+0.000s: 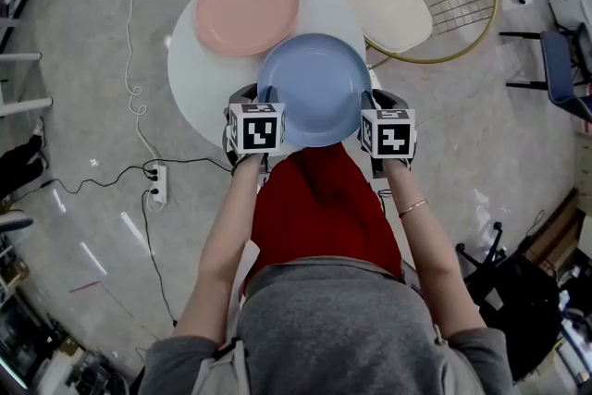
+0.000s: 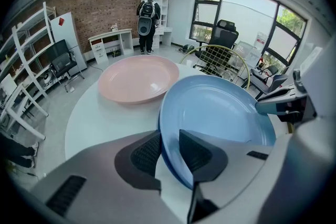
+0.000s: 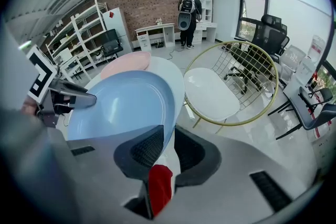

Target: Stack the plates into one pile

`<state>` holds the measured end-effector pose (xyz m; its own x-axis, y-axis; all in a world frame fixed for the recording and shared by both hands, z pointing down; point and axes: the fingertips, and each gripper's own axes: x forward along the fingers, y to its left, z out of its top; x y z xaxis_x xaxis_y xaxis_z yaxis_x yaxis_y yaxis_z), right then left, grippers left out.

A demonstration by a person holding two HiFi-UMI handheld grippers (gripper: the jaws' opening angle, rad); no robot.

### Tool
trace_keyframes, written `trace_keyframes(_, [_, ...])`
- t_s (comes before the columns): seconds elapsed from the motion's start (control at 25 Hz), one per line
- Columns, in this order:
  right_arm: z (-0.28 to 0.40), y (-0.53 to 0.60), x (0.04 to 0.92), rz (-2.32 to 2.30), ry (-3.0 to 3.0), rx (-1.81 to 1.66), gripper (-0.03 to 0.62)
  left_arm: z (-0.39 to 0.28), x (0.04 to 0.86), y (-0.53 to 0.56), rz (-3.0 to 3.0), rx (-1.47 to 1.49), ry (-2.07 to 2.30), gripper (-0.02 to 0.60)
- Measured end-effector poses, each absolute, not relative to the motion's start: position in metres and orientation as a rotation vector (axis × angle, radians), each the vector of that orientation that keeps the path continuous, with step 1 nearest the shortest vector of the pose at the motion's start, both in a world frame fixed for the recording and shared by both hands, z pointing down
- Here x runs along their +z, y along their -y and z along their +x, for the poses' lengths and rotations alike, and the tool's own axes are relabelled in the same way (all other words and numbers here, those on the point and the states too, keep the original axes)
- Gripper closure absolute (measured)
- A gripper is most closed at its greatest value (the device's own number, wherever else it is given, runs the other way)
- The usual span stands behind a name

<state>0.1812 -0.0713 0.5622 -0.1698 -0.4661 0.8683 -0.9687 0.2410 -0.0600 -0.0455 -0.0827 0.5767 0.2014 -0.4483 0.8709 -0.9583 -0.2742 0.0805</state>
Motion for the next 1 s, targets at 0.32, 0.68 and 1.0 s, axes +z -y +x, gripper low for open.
trace_keyframes(0.32, [0.186, 0.076, 0.556, 1.364, 1.775, 0.815, 0.522, -0.046, 0.577, 0.080, 1.835, 1.019, 1.319, 0.453])
trace_keyframes(0.68, [0.180, 0.092, 0.543, 1.373, 1.809, 0.766, 0.522, -0.059, 0.575, 0.081, 1.824, 0.974, 1.341, 0.420])
trace_keyframes(1.0, [0.146, 0.134, 0.526, 1.302, 1.921, 0.703, 0.522, -0.090, 0.554, 0.103, 1.761, 0.820, 1.448, 0.422])
